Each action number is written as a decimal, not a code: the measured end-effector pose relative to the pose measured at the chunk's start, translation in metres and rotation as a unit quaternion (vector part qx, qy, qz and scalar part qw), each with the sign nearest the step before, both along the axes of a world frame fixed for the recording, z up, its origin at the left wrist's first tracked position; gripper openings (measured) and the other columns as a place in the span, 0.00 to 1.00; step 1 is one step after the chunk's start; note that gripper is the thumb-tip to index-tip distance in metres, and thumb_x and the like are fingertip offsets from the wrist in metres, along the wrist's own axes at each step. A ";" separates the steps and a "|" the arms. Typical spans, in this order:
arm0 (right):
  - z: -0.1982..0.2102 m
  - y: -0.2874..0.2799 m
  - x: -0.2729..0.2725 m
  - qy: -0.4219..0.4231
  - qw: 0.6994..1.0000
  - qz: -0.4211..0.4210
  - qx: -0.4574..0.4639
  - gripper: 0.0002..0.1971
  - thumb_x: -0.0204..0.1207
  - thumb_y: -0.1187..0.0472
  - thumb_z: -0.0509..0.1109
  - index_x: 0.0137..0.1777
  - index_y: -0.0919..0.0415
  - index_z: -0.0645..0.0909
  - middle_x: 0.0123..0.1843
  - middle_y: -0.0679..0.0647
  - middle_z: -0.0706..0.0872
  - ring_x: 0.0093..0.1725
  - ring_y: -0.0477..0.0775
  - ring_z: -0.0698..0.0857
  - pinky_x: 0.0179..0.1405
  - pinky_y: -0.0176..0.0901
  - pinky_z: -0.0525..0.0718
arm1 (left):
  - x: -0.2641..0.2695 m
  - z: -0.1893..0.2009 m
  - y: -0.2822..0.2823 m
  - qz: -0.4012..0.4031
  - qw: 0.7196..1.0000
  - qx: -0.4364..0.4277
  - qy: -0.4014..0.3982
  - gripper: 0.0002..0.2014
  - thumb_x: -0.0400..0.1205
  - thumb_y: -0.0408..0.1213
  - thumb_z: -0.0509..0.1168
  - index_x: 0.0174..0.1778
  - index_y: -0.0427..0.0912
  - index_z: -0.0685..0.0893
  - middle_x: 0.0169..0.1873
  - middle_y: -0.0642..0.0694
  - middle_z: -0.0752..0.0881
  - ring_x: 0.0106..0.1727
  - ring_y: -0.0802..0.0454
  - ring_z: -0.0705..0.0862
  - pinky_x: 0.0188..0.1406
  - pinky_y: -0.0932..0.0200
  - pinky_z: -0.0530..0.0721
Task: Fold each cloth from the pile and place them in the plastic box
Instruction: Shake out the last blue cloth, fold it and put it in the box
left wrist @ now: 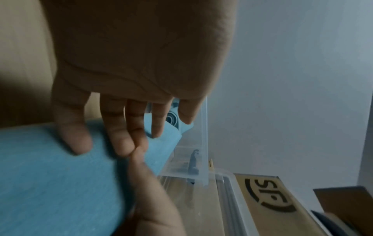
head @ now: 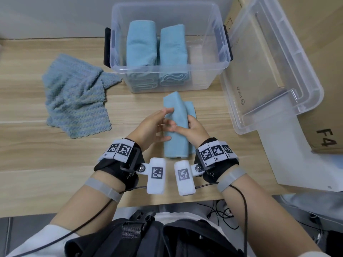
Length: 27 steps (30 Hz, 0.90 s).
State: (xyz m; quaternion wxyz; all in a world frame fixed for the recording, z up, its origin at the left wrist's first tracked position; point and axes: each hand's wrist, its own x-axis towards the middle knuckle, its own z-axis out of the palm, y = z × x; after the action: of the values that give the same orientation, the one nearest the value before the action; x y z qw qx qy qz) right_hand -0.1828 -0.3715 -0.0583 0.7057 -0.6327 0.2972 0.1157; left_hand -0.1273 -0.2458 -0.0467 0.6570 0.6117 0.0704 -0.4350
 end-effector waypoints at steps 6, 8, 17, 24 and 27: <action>-0.026 -0.026 -0.003 0.073 0.976 -0.005 -0.206 0.16 0.71 0.65 0.72 0.59 0.62 0.78 0.55 0.57 0.87 0.54 0.60 0.86 0.59 0.55 0.83 | 0.002 -0.018 -0.011 0.069 0.992 0.086 -0.056 0.13 0.83 0.34 0.59 0.63 0.40 0.74 0.39 0.50 0.78 0.36 0.57 0.77 0.34 0.65 0.78; -0.030 -0.032 -0.003 0.085 0.952 0.019 -0.294 0.17 0.68 0.60 0.73 0.57 0.58 0.79 0.52 0.54 0.87 0.52 0.58 0.86 0.57 0.53 0.83 | 0.002 -0.026 -0.011 0.064 0.992 0.094 -0.046 0.18 0.82 0.33 0.61 0.67 0.39 0.71 0.44 0.50 0.78 0.39 0.58 0.78 0.36 0.64 0.78; -0.021 -0.026 0.002 0.059 0.949 0.095 -0.296 0.16 0.70 0.62 0.73 0.57 0.63 0.79 0.38 0.47 0.80 0.45 0.53 0.79 0.39 0.38 0.74 | 0.001 -0.021 -0.018 0.016 1.000 0.000 0.007 0.06 0.81 0.28 0.61 0.49 0.39 0.82 0.37 0.47 0.90 0.38 0.52 0.89 0.34 0.61 0.87; 0.019 -0.011 0.021 -0.046 0.988 0.037 -0.143 0.31 0.66 0.68 0.77 0.67 0.60 0.67 0.58 0.54 0.78 0.57 0.54 0.81 0.62 0.52 0.81 | 0.025 0.028 -0.002 0.051 0.993 -0.041 -0.099 0.08 0.79 0.31 0.64 0.52 0.42 0.83 0.45 0.49 0.90 0.44 0.54 0.89 0.46 0.61 0.87; 0.051 -0.010 0.038 -0.110 0.991 0.069 -0.038 0.29 0.70 0.74 0.71 0.70 0.67 0.65 0.55 0.50 0.80 0.56 0.49 0.81 0.55 0.35 0.84 | 0.044 0.057 0.008 0.054 0.985 -0.077 -0.148 0.09 0.79 0.31 0.63 0.53 0.44 0.82 0.48 0.49 0.89 0.47 0.55 0.88 0.47 0.62 0.87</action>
State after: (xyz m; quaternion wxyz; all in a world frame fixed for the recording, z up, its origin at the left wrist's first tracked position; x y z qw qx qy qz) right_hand -0.1447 -0.3819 -0.0074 0.7001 -0.6869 0.1771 0.0825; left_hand -0.0828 -0.2374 0.0106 0.7277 0.6122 -0.0281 -0.3080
